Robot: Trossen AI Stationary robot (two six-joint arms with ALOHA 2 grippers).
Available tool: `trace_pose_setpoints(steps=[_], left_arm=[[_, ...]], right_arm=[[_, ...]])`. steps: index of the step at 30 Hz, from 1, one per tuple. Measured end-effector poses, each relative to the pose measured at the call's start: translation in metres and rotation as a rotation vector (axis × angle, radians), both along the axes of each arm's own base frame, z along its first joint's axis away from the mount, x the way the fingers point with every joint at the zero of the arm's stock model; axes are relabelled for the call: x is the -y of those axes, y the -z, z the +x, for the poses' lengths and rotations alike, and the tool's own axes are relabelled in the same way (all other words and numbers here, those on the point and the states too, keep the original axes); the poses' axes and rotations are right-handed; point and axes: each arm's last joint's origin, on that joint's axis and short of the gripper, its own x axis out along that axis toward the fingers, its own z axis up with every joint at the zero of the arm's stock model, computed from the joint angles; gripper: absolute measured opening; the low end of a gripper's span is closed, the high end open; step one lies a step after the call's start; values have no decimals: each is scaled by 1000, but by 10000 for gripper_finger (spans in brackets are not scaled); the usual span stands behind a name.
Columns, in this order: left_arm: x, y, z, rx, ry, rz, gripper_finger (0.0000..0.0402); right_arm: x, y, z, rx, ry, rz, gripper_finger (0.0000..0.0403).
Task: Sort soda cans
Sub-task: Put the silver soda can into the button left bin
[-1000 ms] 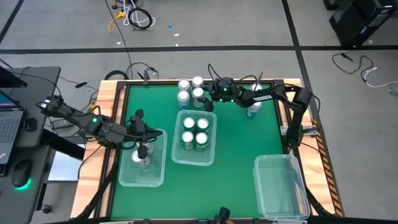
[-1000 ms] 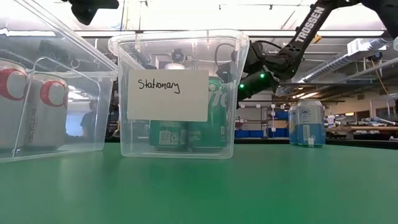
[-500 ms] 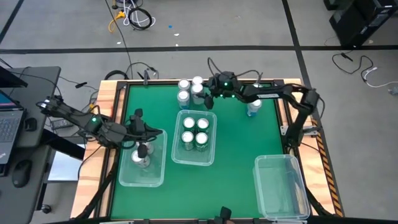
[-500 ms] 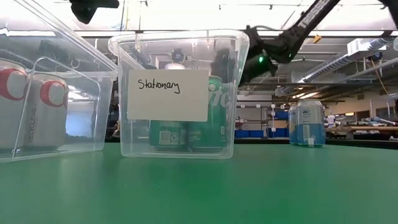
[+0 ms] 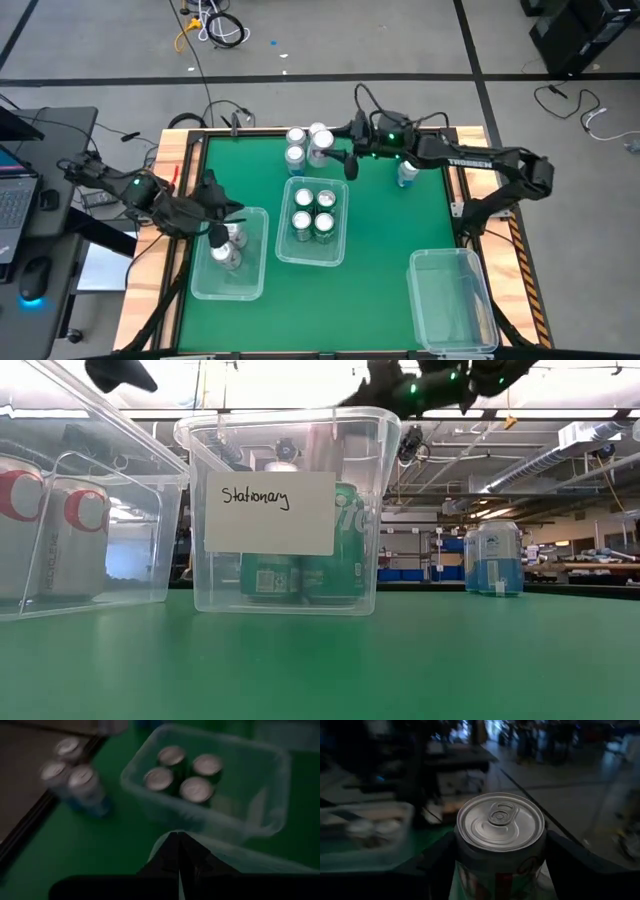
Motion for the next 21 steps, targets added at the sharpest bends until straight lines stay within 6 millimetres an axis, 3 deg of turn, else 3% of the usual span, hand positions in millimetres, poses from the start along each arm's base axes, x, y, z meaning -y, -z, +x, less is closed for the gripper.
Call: trace_pose_setpoints(steps=[10,21], left_arm=[[-3,-3,-9,21,-52,25,0],[-20,-25,-36,232,-82,89,0]], right_arm=[[-61,-5,32,172,-174,9,251],[-103,-5,117,116,-289,-4,251]])
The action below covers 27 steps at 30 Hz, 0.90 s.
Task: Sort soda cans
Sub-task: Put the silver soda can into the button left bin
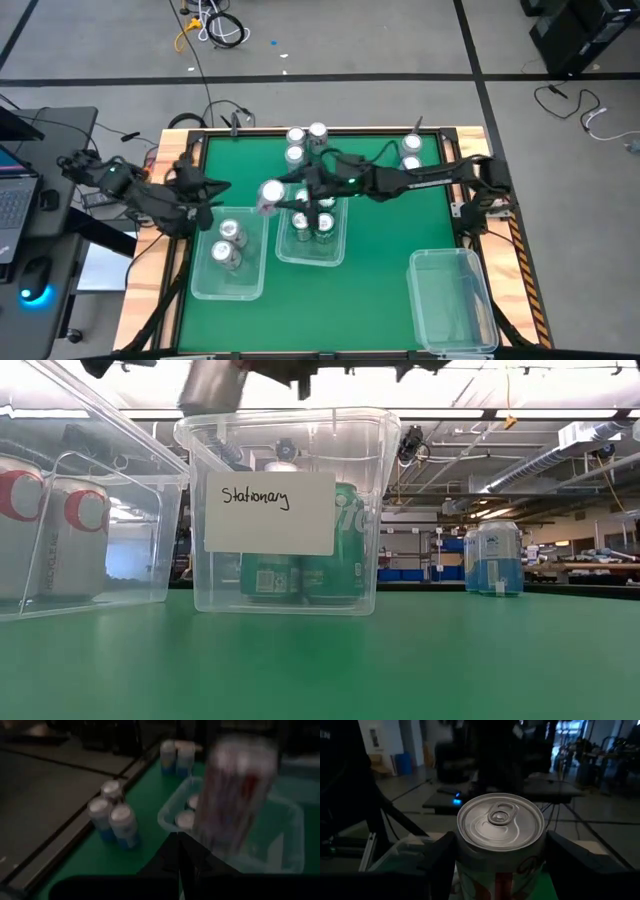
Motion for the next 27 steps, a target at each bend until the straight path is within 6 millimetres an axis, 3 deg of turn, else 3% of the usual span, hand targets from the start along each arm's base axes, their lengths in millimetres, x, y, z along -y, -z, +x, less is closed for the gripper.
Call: trace_pose_setpoints(steps=[7,14,20,27], left_arm=[[-4,-6,-6,46,-14,65,0],[-5,-6,-7,41,-13,80,0],[-5,-6,-7,41,-13,80,0],[-4,-6,-6,40,-13,80,0]], right_arm=[[-16,13,46,-58,-79,1,251],[-27,35,77,-137,-135,6,251],[-19,51,85,-199,-118,14,251],[-6,53,85,-224,-69,12,251]])
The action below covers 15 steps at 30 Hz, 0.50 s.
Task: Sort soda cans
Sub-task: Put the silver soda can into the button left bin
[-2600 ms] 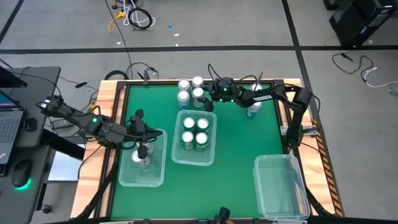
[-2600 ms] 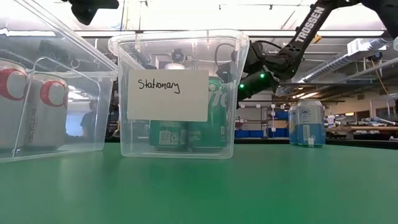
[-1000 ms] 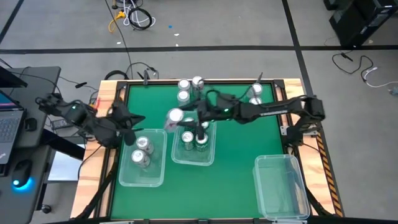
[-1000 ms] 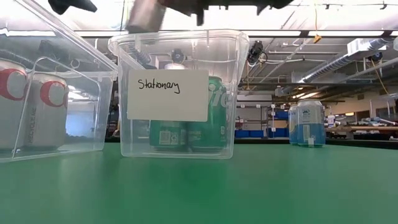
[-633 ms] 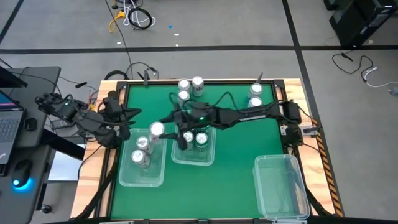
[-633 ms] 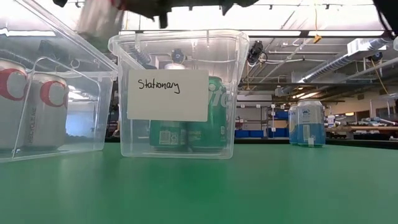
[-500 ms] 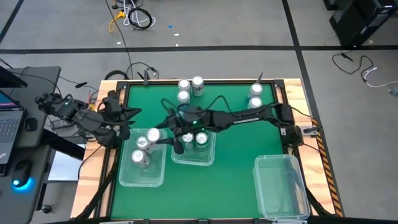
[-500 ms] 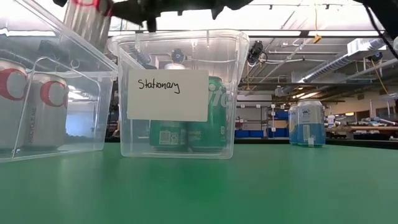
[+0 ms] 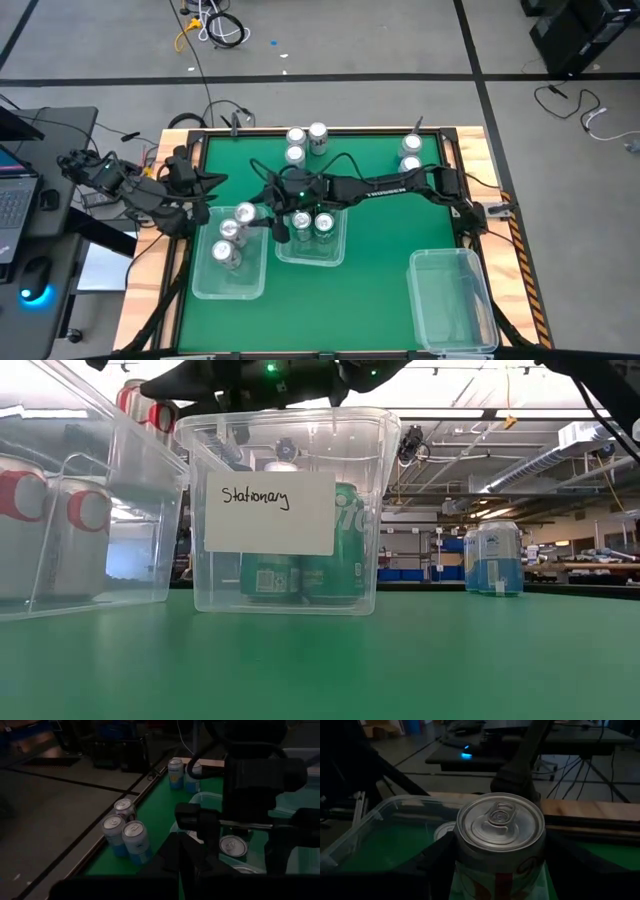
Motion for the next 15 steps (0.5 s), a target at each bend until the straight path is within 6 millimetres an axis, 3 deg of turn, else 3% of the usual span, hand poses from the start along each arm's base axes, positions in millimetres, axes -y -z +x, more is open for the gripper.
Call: trace_pose_setpoints(steps=[6,15], left_arm=[[1,-2,2,17,1,-7,0],[2,-1,3,13,1,-5,0]], right_arm=[[3,10,1,-32,4,3,251],[4,41,11,-76,12,9,251]])
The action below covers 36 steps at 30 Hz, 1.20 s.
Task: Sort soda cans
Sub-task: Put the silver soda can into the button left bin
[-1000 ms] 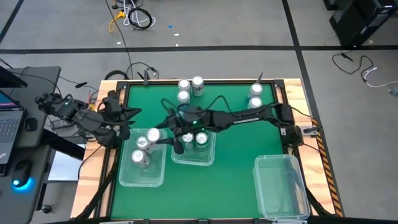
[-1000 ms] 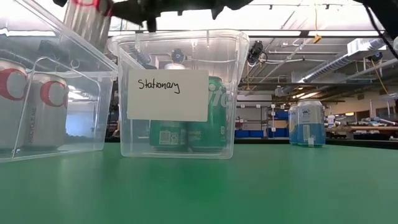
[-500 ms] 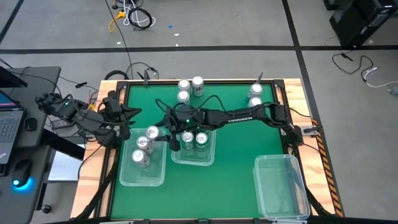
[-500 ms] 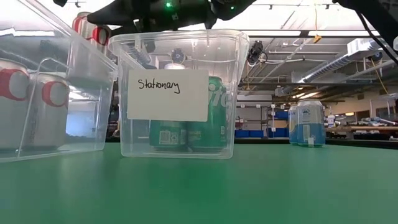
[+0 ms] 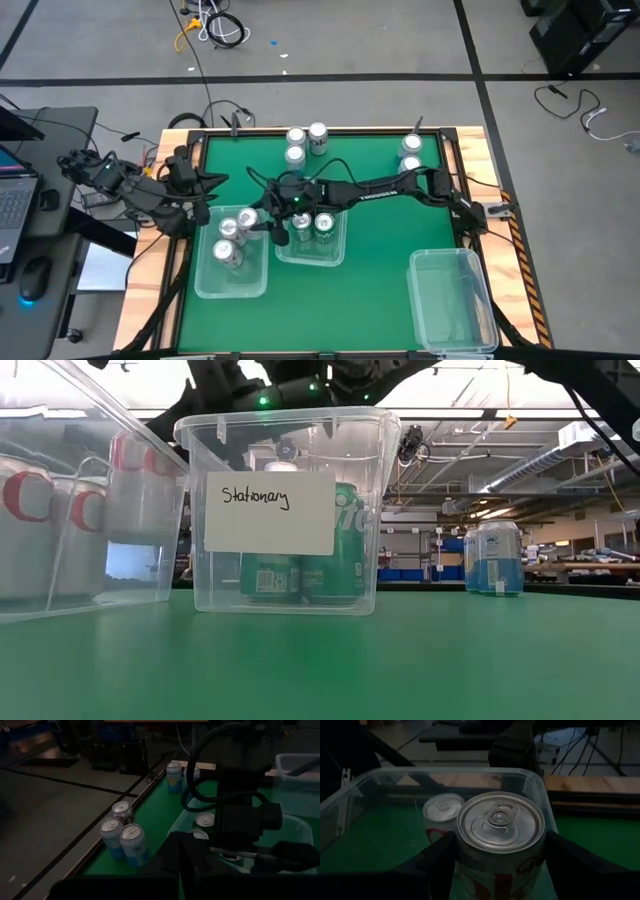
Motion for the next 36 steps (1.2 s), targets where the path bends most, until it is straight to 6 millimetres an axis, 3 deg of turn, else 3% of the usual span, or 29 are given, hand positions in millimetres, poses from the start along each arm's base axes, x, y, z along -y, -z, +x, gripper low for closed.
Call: trace_pose_setpoints(steps=[5,36], left_arm=[[2,1,3,-15,1,8,0],[4,2,6,-28,15,5,0]], right_arm=[[1,11,4,-5,8,0,255],[1,14,3,-27,25,-17,341]])
